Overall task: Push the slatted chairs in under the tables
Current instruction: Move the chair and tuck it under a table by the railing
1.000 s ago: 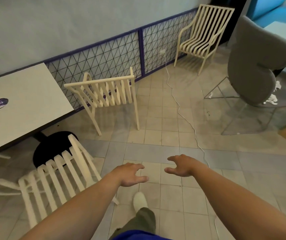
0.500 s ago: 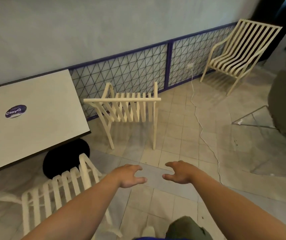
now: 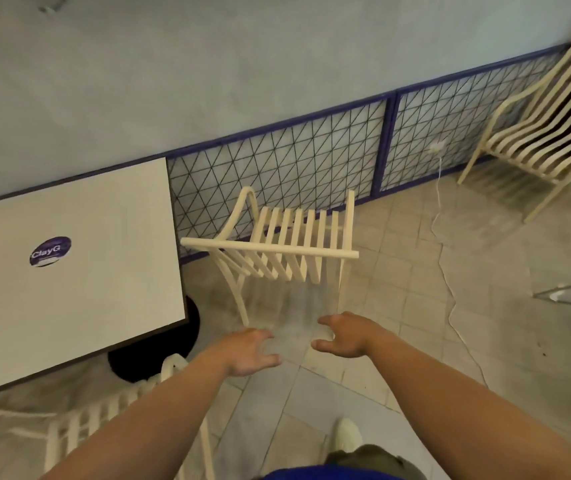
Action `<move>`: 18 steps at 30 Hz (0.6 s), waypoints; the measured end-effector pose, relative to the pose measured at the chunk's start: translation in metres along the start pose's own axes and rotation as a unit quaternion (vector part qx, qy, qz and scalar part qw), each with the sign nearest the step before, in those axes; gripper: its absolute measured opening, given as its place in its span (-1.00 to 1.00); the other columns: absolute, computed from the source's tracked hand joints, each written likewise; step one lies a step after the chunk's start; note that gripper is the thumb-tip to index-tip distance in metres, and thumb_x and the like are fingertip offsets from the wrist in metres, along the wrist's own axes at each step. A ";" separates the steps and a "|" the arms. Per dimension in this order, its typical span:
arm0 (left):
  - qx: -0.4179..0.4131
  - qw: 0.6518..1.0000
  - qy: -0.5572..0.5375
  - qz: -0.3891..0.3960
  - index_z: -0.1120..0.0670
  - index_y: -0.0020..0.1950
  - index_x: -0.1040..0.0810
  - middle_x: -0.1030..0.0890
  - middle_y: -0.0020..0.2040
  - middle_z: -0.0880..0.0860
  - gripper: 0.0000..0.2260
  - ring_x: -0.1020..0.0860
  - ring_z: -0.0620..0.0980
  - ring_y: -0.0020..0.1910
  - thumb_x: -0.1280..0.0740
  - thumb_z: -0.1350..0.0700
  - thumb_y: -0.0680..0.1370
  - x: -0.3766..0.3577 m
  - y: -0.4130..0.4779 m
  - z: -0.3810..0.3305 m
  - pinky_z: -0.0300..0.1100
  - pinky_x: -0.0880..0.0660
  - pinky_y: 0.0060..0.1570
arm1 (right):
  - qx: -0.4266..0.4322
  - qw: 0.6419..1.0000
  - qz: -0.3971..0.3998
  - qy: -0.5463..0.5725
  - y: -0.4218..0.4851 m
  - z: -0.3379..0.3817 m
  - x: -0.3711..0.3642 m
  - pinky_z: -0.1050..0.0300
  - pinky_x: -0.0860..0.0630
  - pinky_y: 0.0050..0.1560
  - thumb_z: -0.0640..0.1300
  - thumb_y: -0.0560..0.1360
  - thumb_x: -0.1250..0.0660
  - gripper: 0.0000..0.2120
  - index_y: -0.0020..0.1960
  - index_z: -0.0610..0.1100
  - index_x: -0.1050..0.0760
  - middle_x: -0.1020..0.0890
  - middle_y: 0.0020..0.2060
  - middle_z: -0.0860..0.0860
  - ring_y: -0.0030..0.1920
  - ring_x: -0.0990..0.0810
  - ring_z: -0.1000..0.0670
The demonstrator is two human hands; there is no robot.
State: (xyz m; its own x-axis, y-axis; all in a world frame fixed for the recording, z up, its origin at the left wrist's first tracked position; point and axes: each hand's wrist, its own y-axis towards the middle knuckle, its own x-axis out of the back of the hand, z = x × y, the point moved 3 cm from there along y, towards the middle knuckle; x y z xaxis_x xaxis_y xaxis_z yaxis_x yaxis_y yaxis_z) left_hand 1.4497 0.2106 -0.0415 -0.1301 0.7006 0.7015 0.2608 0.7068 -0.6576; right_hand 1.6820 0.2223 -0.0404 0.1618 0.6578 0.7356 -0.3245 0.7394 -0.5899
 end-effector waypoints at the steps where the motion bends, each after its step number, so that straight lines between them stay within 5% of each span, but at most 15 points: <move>1: 0.004 1.000 0.001 -0.010 -0.12 0.58 -0.23 -0.29 0.57 0.01 -0.33 -0.29 0.06 0.52 -0.25 -0.35 0.54 0.016 0.008 0.000 -0.07 -0.26 0.43 | 0.008 1.000 -0.003 -0.007 0.012 0.000 0.014 -0.02 -0.29 0.41 0.33 0.55 -0.18 -0.26 0.58 -0.03 -0.15 -0.30 0.53 -0.04 0.49 -0.28 -0.11; 11: -0.003 0.998 0.014 -0.064 -0.12 0.59 -0.21 -0.29 0.56 0.00 -0.28 -0.35 0.07 0.47 -0.40 -0.23 0.50 0.142 0.091 0.050 0.02 -0.36 0.38 | 0.046 0.996 -0.072 0.000 0.114 0.013 0.110 -0.03 -0.26 0.44 0.26 0.56 -0.23 -0.29 0.57 -0.06 -0.15 -0.28 0.53 -0.07 0.50 -0.24 -0.12; 18: -0.039 0.996 0.062 -0.041 -0.07 0.59 -0.20 -0.36 0.51 0.02 -0.26 -0.41 0.11 0.38 -0.44 -0.15 0.49 0.198 0.180 0.095 0.05 -0.36 0.37 | -0.026 0.999 -0.039 0.014 0.204 0.010 0.133 -0.07 -0.38 0.36 0.32 0.51 -0.27 -0.25 0.55 -0.05 -0.20 -0.41 0.45 -0.07 0.38 -0.41 -0.14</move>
State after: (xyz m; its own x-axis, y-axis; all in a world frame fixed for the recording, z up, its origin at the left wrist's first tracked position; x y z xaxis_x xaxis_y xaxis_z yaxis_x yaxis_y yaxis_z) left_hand 1.3798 0.4860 -0.0472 -0.0350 0.6204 0.7835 0.3275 0.7478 -0.5775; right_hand 1.6280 0.4588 -0.0597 0.2113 0.6013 0.7706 -0.2608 0.7945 -0.5485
